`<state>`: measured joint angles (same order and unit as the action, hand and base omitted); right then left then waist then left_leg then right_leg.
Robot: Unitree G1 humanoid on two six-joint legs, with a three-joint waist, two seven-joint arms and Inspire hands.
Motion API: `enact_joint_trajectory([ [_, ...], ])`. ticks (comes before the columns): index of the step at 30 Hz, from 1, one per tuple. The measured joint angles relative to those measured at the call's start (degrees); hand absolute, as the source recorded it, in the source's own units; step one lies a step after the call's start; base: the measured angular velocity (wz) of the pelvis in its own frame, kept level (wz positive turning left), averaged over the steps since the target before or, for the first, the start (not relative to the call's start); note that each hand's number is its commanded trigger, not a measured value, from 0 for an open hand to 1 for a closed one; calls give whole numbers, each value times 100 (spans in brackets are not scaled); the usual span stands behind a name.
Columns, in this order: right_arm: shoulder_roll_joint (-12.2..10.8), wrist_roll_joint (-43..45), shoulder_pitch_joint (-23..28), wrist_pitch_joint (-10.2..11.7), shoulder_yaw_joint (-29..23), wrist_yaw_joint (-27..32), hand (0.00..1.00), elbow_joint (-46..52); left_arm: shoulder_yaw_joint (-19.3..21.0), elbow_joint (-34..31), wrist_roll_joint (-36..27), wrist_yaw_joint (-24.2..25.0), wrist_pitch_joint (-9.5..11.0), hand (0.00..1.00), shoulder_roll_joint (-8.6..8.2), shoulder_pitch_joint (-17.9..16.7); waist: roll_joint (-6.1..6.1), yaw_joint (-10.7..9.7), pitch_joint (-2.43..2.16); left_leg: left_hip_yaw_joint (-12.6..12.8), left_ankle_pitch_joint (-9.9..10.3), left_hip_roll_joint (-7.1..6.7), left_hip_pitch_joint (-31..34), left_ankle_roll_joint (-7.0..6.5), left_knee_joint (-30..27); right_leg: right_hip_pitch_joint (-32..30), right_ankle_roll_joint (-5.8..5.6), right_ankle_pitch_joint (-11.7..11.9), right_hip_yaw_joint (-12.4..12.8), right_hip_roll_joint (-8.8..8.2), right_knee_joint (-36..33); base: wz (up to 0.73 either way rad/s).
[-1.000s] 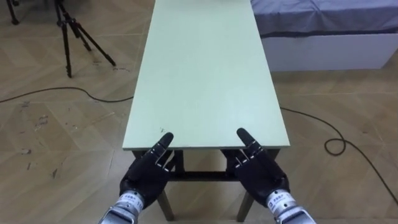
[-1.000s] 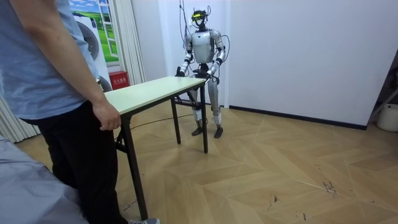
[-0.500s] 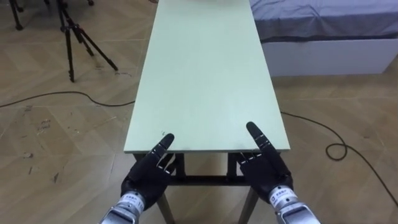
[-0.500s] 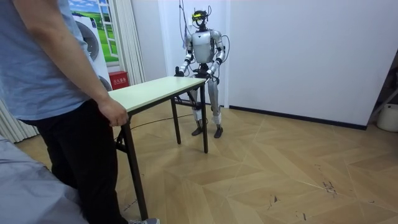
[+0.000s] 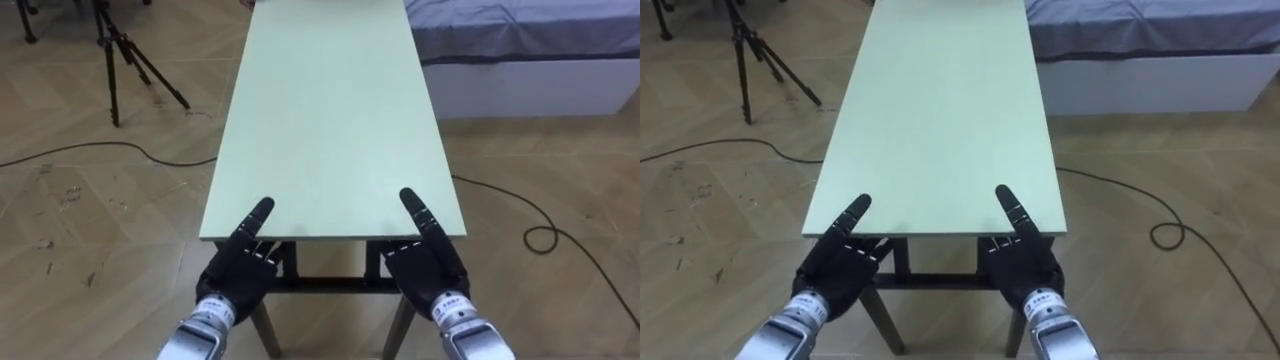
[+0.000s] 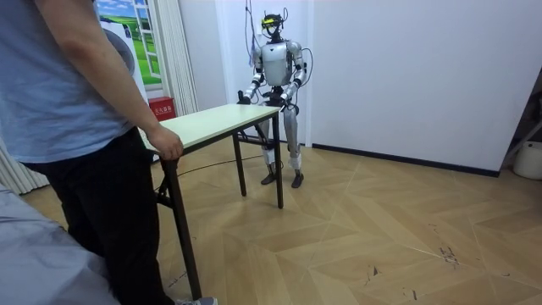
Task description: Move table with human
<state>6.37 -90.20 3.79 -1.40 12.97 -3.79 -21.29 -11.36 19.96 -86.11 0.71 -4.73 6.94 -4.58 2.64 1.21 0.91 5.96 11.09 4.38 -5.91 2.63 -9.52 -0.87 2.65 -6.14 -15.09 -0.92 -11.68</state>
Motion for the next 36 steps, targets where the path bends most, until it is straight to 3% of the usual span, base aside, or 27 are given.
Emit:
enact_joint_trajectory([
  [3,-2,17,0,1,-9,111,100,22,0,-56,0,-41,0,100,-8,0,-4,32,-1,3,0,1,21,0,1,-27,1,8,5,6,4,0],
  [8,-48,30,12,6,-23,666,100,-29,0,-54,5,-360,-1,98,-171,-30,-7,117,4,4,0,1,36,0,35,-84,0,7,-5,16,11,-2],
  [13,-79,186,28,35,47,665,100,-4,41,-69,-98,-619,-12,100,-202,-55,-79,60,47,5,0,-3,13,0,71,-73,-6,6,4,20,27,-5],
  [24,-137,293,25,58,-3,668,100,6,67,-80,107,-658,-8,100,-237,-55,-77,81,47,29,1,-8,13,-1,86,-75,-30,9,77,51,101,0],
  [31,-173,356,30,58,-34,667,100,3,195,-80,435,-658,-8,100,-394,-84,-76,74,49,17,1,-8,26,-1,85,-73,-31,9,53,48,103,1],
  [36,-146,371,36,57,-38,681,100,148,202,-239,561,-646,-9,100,-400,-139,-75,72,48,22,1,-12,33,-1,82,-90,-31,8,73,29,100,0],
])
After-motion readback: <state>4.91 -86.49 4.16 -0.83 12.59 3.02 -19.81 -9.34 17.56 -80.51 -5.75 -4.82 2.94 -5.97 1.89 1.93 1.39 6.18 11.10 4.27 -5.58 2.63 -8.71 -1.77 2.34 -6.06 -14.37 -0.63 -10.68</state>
